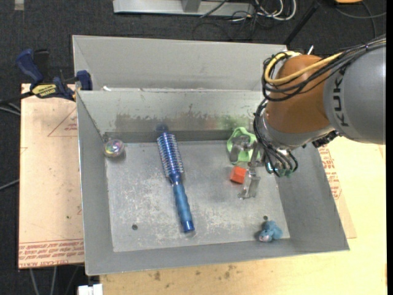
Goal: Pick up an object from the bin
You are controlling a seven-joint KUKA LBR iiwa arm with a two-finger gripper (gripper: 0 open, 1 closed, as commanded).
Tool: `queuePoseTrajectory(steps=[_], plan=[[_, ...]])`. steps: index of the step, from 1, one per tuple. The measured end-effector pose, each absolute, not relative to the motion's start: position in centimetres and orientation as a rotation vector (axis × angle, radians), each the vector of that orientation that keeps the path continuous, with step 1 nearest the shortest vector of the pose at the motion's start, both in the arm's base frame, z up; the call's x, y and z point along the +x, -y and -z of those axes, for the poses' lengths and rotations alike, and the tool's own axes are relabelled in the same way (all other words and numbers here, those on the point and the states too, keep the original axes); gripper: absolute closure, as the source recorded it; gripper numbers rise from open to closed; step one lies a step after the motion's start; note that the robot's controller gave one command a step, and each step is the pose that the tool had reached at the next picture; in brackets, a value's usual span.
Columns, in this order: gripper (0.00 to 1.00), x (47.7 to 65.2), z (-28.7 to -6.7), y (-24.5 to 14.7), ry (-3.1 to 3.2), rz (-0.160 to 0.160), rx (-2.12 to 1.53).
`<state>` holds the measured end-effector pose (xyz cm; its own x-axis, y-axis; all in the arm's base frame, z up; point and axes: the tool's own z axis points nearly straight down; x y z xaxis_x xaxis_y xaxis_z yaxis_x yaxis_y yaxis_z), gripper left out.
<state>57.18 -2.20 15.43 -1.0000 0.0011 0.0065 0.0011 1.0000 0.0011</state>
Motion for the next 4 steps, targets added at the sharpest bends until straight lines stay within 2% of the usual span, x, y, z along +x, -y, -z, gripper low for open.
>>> queuePoseTrajectory(steps=[1,2,3,4], plan=[[0.0,60.7,-7.6,5.1,3.138,0.001,-0.044],[1.0,60.8,-8.0,5.0,3.143,0.001,-0.04],[1.0,63.6,-35.0,5.4,3.155,0.0,-0.06],[1.0,63.8,-23.3,2.5,3.126,0.003,-0.242]])
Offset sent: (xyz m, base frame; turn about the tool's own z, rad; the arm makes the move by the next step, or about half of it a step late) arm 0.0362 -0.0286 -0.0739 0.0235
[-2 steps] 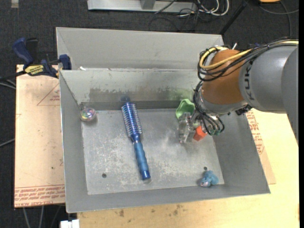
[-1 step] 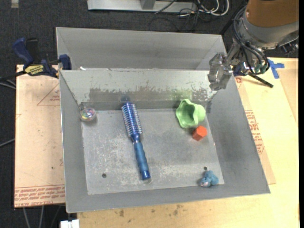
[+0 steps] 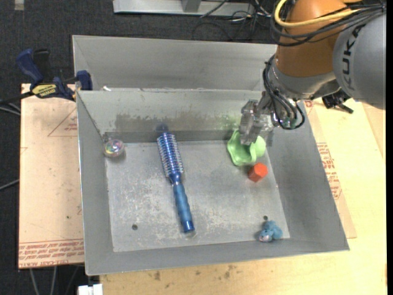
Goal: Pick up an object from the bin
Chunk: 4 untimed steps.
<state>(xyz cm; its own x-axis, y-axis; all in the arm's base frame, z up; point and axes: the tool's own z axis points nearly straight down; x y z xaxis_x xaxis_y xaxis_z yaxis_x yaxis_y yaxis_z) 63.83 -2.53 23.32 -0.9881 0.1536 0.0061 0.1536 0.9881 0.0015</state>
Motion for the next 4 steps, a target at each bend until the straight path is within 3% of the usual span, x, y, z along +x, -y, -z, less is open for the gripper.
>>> queuePoseTrajectory(steps=[1,2,3,4], plan=[[1.0,59.5,-17.5,-2.7,3.127,0.004,0.261],[1.0,57.8,-16.0,-3.5,3.067,0.002,0.679],[1.0,57.3,-12.2,-5.0,2.891,0.004,1.226],[0.0,57.3,-12.2,-5.0,2.894,0.003,1.224]])
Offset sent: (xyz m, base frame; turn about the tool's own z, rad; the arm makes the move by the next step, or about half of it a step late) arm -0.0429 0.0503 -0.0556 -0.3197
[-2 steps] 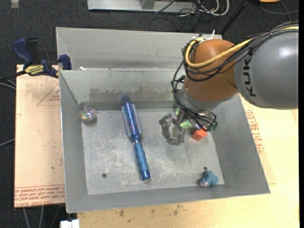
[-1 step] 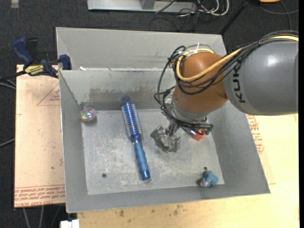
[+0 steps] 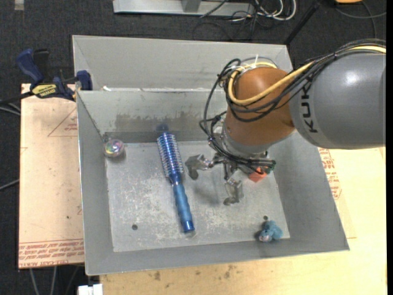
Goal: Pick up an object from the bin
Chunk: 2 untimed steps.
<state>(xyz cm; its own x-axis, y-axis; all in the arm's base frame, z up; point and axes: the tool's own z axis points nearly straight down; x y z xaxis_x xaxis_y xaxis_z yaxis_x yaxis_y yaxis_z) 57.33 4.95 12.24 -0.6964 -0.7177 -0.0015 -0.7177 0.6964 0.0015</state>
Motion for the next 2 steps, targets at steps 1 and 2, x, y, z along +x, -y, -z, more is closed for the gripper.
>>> queuePoseTrajectory(steps=[1,2], plan=[[0.0,58.2,-12.7,2.8,-2.929,0.003,-1.129],[0.0,62.2,-13.2,12.3,-2.915,0.008,-1.158]])
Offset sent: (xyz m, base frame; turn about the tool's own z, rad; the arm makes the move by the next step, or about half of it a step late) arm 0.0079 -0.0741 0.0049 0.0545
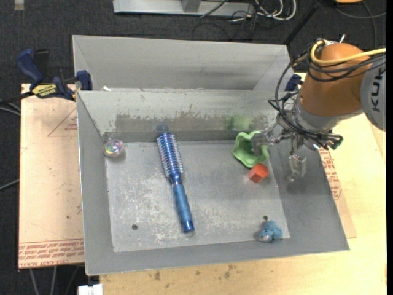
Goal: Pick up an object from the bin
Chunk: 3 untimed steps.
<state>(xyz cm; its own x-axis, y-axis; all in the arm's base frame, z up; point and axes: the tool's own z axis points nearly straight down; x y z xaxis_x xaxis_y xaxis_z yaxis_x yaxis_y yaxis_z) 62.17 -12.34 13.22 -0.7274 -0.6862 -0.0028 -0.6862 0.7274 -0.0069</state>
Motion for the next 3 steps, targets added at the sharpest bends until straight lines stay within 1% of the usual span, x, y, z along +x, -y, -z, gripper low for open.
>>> queuePoseTrajectory(steps=[1,2,3], plan=[[0.0,65.8,-6.7,10.1,-2.91,-0.004,-1.172],[1.0,66.0,-7.4,10.4,-2.907,0.005,-1.162],[1.0,65.4,-22.4,8.0,-2.887,0.007,-1.209]])
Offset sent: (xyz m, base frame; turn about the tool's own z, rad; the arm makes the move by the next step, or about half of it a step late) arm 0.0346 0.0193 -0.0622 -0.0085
